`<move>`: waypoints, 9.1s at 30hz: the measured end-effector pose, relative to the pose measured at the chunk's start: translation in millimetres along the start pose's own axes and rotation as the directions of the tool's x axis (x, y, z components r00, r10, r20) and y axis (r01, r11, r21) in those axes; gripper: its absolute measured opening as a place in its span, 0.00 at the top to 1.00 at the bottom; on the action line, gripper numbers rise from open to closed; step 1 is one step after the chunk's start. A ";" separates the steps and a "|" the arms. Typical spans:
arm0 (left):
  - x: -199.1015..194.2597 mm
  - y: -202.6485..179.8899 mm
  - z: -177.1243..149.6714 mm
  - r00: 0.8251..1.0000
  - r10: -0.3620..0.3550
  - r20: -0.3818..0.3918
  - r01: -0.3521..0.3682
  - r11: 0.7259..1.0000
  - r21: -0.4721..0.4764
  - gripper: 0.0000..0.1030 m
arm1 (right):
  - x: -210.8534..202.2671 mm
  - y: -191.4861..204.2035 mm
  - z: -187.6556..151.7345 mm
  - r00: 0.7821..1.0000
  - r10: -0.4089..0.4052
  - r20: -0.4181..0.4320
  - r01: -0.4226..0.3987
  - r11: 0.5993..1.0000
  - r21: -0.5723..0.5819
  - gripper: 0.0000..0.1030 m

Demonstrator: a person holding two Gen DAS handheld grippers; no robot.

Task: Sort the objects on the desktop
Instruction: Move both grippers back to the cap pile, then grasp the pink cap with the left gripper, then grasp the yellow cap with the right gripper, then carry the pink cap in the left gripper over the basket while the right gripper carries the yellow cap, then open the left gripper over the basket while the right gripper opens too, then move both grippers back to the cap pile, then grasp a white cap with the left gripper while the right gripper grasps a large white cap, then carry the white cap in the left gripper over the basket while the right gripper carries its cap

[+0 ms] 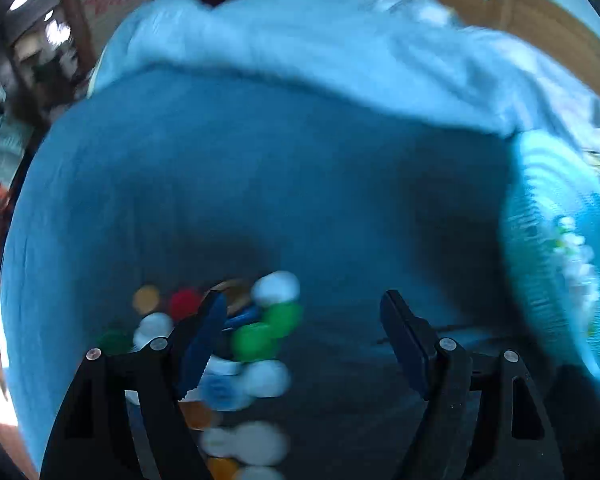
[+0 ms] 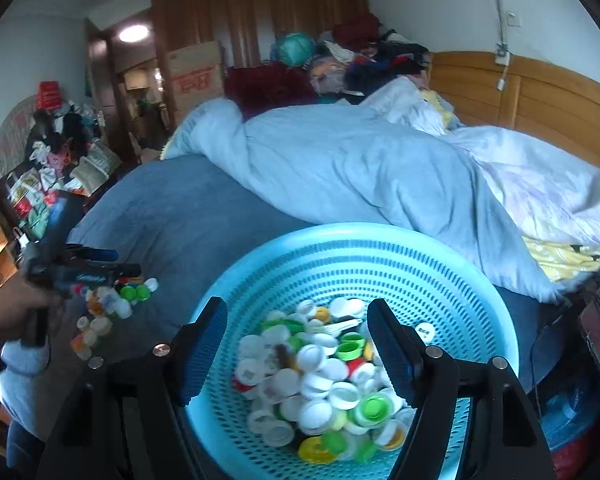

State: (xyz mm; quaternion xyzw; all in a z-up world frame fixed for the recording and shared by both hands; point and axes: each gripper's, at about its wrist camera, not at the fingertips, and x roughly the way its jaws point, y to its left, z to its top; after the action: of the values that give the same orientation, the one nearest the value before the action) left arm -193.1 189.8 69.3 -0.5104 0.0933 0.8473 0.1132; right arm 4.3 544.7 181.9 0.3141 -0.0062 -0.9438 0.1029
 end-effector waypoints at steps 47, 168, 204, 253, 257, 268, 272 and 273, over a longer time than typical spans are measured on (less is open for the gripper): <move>-50.6 60.8 -231.1 0.933 -0.264 0.246 0.333 0.891 -0.309 0.74 | 155.6 185.9 -152.6 0.870 0.275 -0.409 -0.371 0.912 -0.177 0.21; -104.2 -51.9 -86.9 0.931 -0.184 0.314 0.229 0.967 -0.114 0.34 | 25.9 10.8 -21.0 0.987 0.143 -0.078 -0.144 0.990 -0.010 0.39; -30.7 163.2 -231.6 0.970 0.047 0.239 0.083 0.860 -0.503 0.74 | 147.2 201.8 -59.5 0.842 0.366 -0.396 -0.438 0.892 -0.108 0.47; -146.1 63.8 -150.1 0.889 -0.051 0.455 0.229 0.910 -0.346 0.74 | 64.4 207.1 -2.3 0.950 0.282 -0.131 -0.308 0.915 -0.262 0.57; -153.9 30.8 -117.1 0.871 -0.108 0.479 0.268 0.922 -0.279 0.74 | 44.2 178.0 14.0 0.965 0.251 -0.074 -0.261 0.935 -0.239 0.57; -178.7 -65.9 -39.2 0.822 -0.233 0.519 0.332 0.938 -0.104 0.74 | 4.8 91.3 46.9 0.992 0.118 0.044 -0.109 0.979 -0.172 0.57; -184.0 -98.7 -18.7 0.812 -0.272 0.516 0.346 0.937 -0.051 0.74 | -8.1 65.1 52.6 0.994 0.082 0.071 -0.071 0.986 -0.149 0.57; -184.0 -108.7 -12.8 0.811 -0.287 0.510 0.352 0.935 -0.034 0.74 | -10.2 58.9 53.3 0.995 0.075 0.072 -0.064 0.988 -0.143 0.57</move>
State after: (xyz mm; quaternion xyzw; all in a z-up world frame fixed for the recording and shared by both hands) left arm -67.7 272.5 221.8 -0.2892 -0.0803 0.9228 0.2417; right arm -8.1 486.2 235.2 0.2688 0.0455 -0.9492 0.1572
